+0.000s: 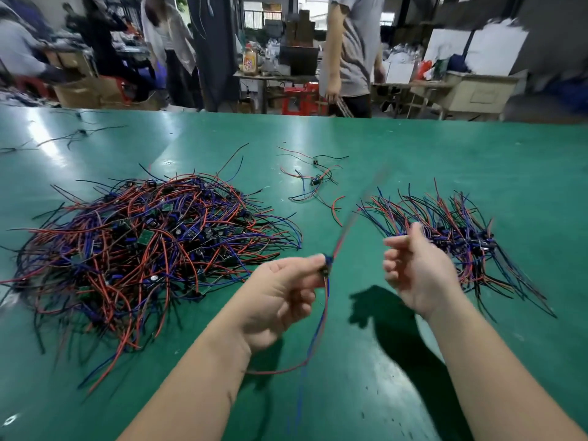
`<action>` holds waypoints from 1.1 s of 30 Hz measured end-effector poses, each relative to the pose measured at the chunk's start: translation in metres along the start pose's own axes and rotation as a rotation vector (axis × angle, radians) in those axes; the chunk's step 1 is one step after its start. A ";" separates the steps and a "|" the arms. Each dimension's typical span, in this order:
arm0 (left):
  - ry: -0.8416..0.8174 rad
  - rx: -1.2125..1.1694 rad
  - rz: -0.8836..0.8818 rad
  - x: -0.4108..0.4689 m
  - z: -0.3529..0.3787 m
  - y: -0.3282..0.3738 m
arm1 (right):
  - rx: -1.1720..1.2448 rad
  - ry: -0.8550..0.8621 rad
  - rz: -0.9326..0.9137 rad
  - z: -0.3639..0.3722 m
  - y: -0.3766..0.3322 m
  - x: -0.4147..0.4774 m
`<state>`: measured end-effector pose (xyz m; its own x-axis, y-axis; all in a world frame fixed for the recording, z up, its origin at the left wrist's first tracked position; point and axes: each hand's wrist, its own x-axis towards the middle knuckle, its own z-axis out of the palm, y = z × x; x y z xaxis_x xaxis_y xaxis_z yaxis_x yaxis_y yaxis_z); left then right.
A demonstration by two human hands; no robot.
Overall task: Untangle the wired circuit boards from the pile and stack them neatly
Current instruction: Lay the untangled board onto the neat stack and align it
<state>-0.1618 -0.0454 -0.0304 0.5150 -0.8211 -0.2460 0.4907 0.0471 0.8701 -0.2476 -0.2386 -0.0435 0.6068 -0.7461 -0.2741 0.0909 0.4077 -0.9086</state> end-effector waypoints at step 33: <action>0.090 0.245 0.151 0.003 0.011 -0.023 | -0.090 -0.438 0.064 0.025 0.019 -0.029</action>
<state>-0.1798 -0.0556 -0.0466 0.6350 -0.7610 -0.1331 0.2250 0.0174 0.9742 -0.2433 -0.1959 -0.0453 0.8875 -0.4203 -0.1887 -0.0145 0.3840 -0.9232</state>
